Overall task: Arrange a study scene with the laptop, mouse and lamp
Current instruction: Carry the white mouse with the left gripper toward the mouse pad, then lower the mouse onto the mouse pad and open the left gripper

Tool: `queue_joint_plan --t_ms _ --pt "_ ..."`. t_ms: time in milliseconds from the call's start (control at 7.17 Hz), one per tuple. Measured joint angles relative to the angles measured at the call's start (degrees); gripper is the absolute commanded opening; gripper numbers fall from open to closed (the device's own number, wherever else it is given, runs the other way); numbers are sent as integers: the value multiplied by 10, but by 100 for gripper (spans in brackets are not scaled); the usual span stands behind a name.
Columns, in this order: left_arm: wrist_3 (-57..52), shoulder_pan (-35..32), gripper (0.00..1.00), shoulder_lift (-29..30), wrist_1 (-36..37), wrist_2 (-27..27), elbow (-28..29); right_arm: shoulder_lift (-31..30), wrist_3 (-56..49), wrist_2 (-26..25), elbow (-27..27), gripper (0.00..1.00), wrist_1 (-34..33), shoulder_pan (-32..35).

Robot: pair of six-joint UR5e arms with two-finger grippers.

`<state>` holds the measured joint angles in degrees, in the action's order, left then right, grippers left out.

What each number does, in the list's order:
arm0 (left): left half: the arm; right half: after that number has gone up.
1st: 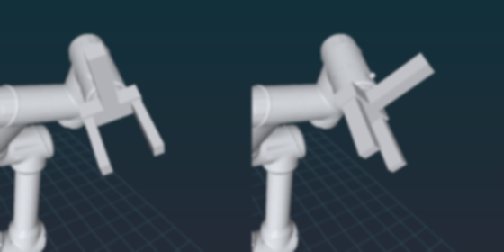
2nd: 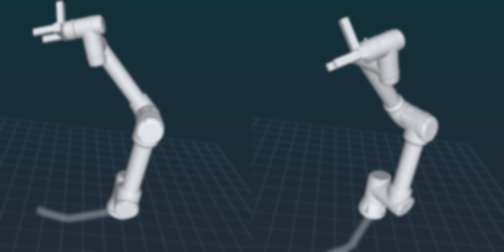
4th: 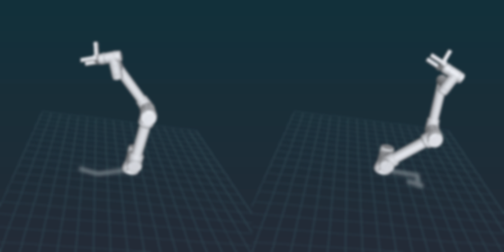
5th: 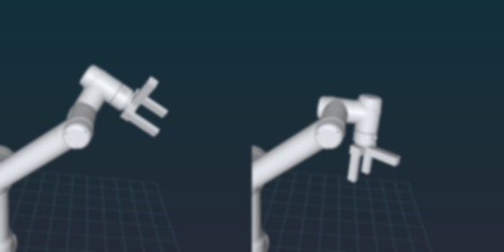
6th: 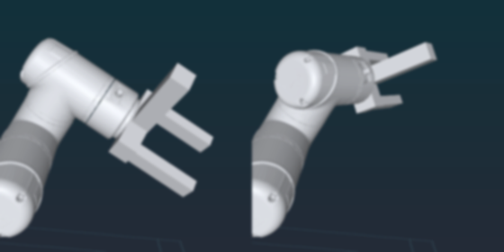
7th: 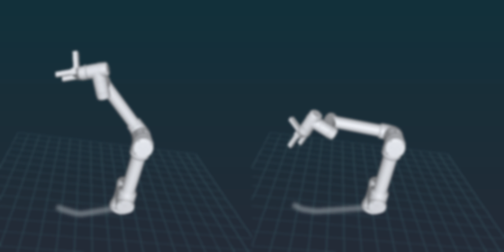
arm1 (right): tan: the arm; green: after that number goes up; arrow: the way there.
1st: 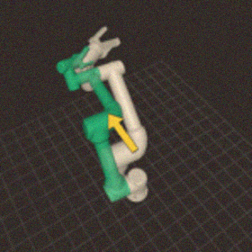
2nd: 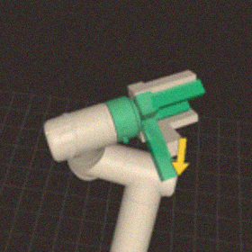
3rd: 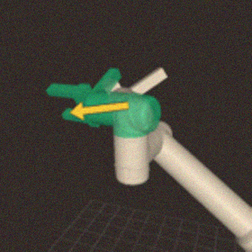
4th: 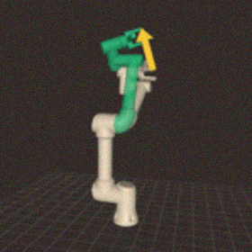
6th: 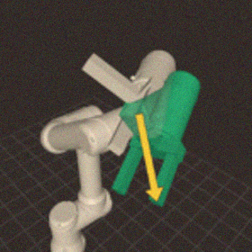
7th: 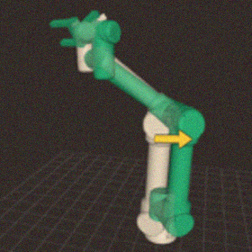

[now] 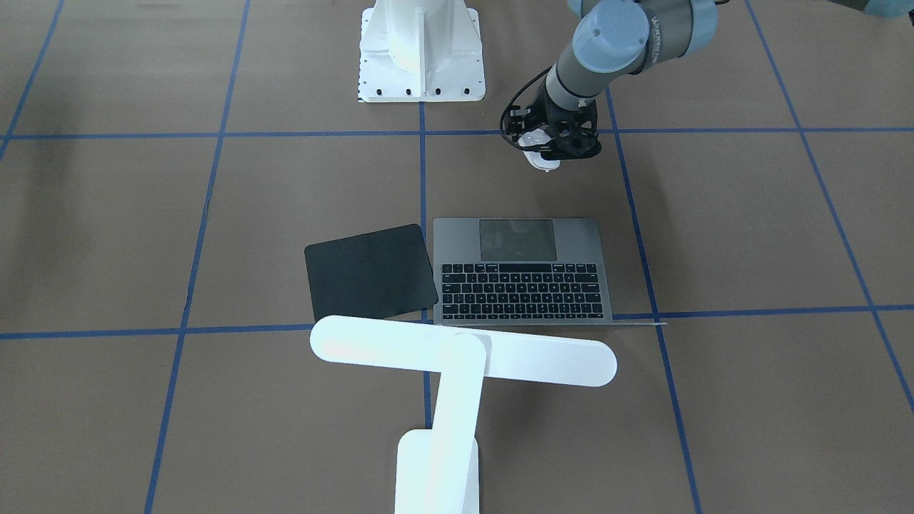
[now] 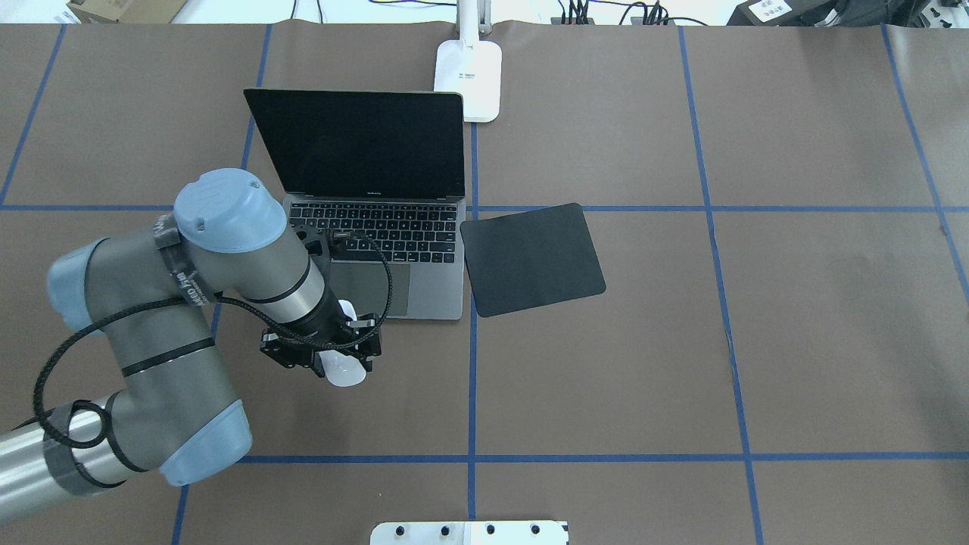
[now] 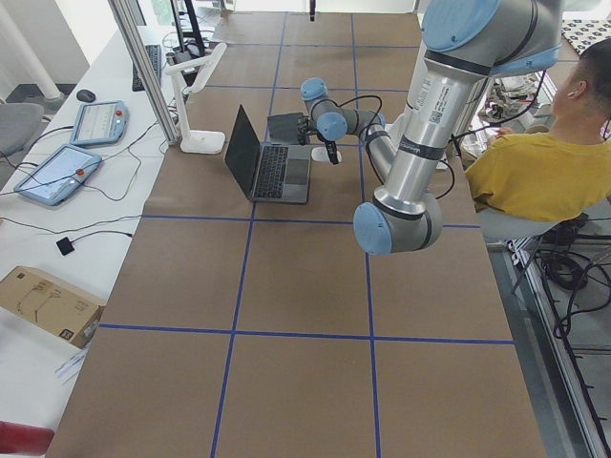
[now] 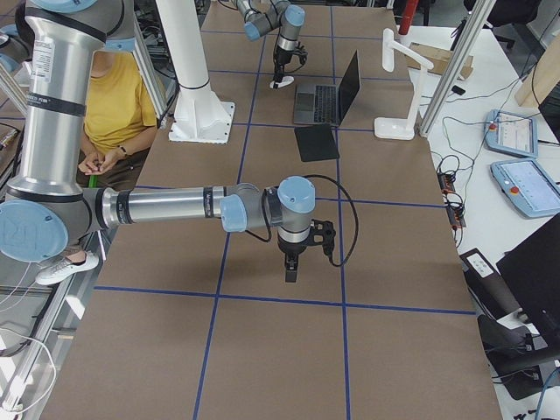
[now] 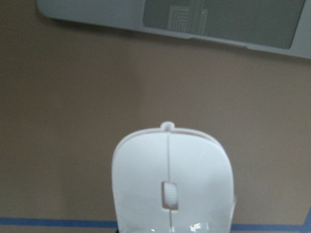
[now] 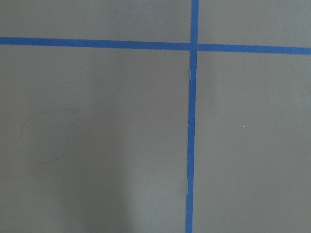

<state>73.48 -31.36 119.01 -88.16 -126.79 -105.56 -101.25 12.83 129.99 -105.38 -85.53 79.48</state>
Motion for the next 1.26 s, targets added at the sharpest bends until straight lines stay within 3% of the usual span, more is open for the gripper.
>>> queue_joint_plan --t_ms 837,1256 --pt "-15 -16 43 243 14 38 251 2 0 1 9 100 -1 0" --pt "-19 -22 44 330 -4 53 370 3 0 1 10 100 -1 0"
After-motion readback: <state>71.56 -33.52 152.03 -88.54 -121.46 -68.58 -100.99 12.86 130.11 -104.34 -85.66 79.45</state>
